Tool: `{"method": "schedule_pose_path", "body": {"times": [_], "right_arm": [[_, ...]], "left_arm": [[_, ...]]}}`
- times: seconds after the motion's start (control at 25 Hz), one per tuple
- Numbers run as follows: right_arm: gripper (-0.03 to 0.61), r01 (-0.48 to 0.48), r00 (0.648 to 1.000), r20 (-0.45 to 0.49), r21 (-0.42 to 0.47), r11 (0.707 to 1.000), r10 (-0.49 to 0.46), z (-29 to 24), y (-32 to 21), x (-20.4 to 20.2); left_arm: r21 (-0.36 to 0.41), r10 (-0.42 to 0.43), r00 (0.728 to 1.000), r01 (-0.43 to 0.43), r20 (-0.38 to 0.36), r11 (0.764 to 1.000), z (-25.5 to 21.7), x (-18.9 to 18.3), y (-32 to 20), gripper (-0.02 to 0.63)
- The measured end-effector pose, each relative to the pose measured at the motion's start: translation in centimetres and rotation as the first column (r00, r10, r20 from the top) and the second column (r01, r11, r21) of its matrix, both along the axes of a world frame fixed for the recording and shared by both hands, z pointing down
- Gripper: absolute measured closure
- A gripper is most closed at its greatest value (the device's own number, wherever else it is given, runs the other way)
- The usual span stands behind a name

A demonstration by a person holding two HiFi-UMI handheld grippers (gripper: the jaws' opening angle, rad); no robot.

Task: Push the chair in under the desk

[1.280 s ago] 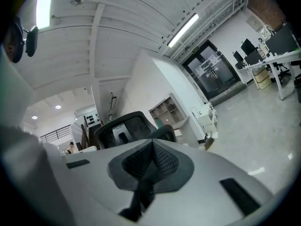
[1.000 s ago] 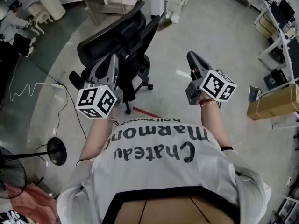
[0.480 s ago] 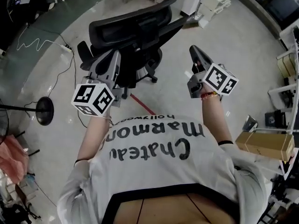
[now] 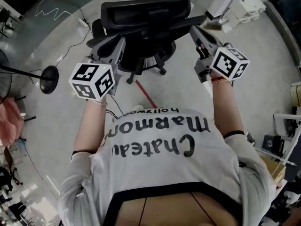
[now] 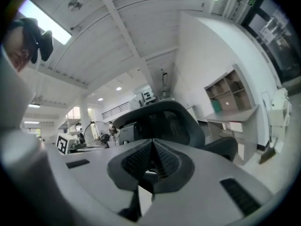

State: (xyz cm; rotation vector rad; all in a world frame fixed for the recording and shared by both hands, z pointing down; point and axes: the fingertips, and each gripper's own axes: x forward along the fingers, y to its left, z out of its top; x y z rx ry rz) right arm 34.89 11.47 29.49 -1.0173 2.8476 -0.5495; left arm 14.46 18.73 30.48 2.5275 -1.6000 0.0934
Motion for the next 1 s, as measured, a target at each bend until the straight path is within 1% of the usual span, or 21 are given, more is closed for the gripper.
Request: {"method": "schedule_pose_path", "body": {"times": [0.04, 0.08, 0.12, 0.16, 0.24, 0.28, 0.36, 0.44, 0.52, 0.6, 0.64, 0.72, 0.8, 0.88, 0.92, 0.96, 1.0], "right_arm": [[0.561, 0.051, 0.998, -0.037, 0.029, 0.998, -0.05, -0.2, -0.1, -0.8], [0.531, 0.097, 0.992, -0.086, 0.052, 0.994, -0.093, -0.2, -0.2, -1.5], [0.482, 0.143, 0.981, -0.144, 0.07, 0.987, -0.131, 0.0, -0.4, -2.0], [0.433, 0.186, 0.964, -0.206, 0.082, 0.979, -0.166, 0.2, -0.6, -2.5], [0.409, 0.261, 0.92, -0.325, 0.096, 0.961, -0.218, 0.6, -1.1, -3.0], [0.389, 0.294, 0.894, -0.381, 0.103, 0.95, -0.235, 0.8, -1.4, -3.2], [0.362, 0.355, 0.834, -0.485, 0.106, 0.929, -0.263, 1.4, -1.9, -3.4], [0.344, 0.41, 0.766, -0.577, 0.096, 0.907, -0.285, 2.3, -2.5, -3.5], [0.341, 0.464, 0.683, -0.667, 0.084, 0.882, -0.296, 3.2, -3.1, -3.5], [0.341, 0.519, 0.589, -0.751, 0.068, 0.852, -0.299, 4.2, -3.4, -3.7], [0.342, 0.542, 0.545, -0.782, 0.055, 0.838, -0.301, 4.8, -3.5, -3.8], [0.341, 0.573, 0.478, -0.822, 0.023, 0.819, -0.311, 5.7, -3.8, -4.1], [0.319, 0.596, 0.426, -0.848, 0.001, 0.803, -0.315, 6.6, -4.1, -4.4], [0.322, 0.61, 0.378, -0.878, -0.001, 0.792, -0.292, 7.6, -4.5, -4.7], [0.324, 0.614, 0.361, -0.891, 0.003, 0.789, -0.277, 8.0, -4.6, -4.7], [0.327, 0.615, 0.358, -0.894, 0.009, 0.789, -0.268, 8.2, -4.8, -4.8], [0.328, 0.607, 0.376, -0.886, 0.014, 0.795, -0.271, 8.2, -5.0, -4.8]], "left_arm": [[0.0, 0.002, 1.0, -0.002, 0.031, 1.0, -0.2, -0.2, -0.2, 0.595], [0.002, 0.004, 0.998, -0.005, 0.059, 1.0, -0.4, -0.3, -0.4, 0.595], [0.001, 0.011, 0.996, -0.011, 0.086, 1.0, -0.5, -0.5, -0.5, 0.594], [-0.002, 0.021, 0.994, -0.021, 0.111, 1.0, -0.6, -0.6, -0.6, 0.594], [-0.004, 0.043, 0.988, -0.043, 0.148, 0.999, -0.9, -0.7, -0.5, 0.594], [0.0, 0.047, 0.987, -0.047, 0.154, 0.999, -1.1, -0.8, -0.5, 0.594], [0.005, 0.045, 0.989, -0.046, 0.141, 0.999, -1.4, -0.9, -0.4, 0.594], [0.0, 0.039, 0.991, -0.039, 0.127, 0.999, -1.4, -1.0, -0.4, 0.594], [-0.008, 0.031, 0.991, -0.03, 0.132, 1.0, -1.1, -1.0, -0.5, 0.594], [-0.014, 0.027, 0.99, -0.026, 0.136, 1.0, -0.9, -1.1, -0.6, 0.594], [-0.017, 0.028, 0.99, -0.026, 0.136, 1.0, -0.8, -1.0, -0.5, 0.594], [-0.022, 0.029, 0.99, -0.026, 0.141, 0.999, -0.7, -0.9, -0.5, 0.594], [-0.03, 0.026, 0.988, -0.022, 0.154, 0.999, -0.5, -0.9, -0.6, 0.594], [-0.039, 0.023, 0.987, -0.017, 0.162, 0.999, -0.2, -0.9, -0.7, 0.594], [-0.042, 0.022, 0.986, -0.015, 0.164, 0.999, -0.1, -0.9, -0.8, 0.594], [-0.043, 0.02, 0.986, -0.013, 0.167, 0.999, 0.0, -1.0, -0.8, 0.594], [-0.044, 0.017, 0.985, -0.009, 0.172, 0.999, 0.2, -1.1, -1.0, 0.594]]}}
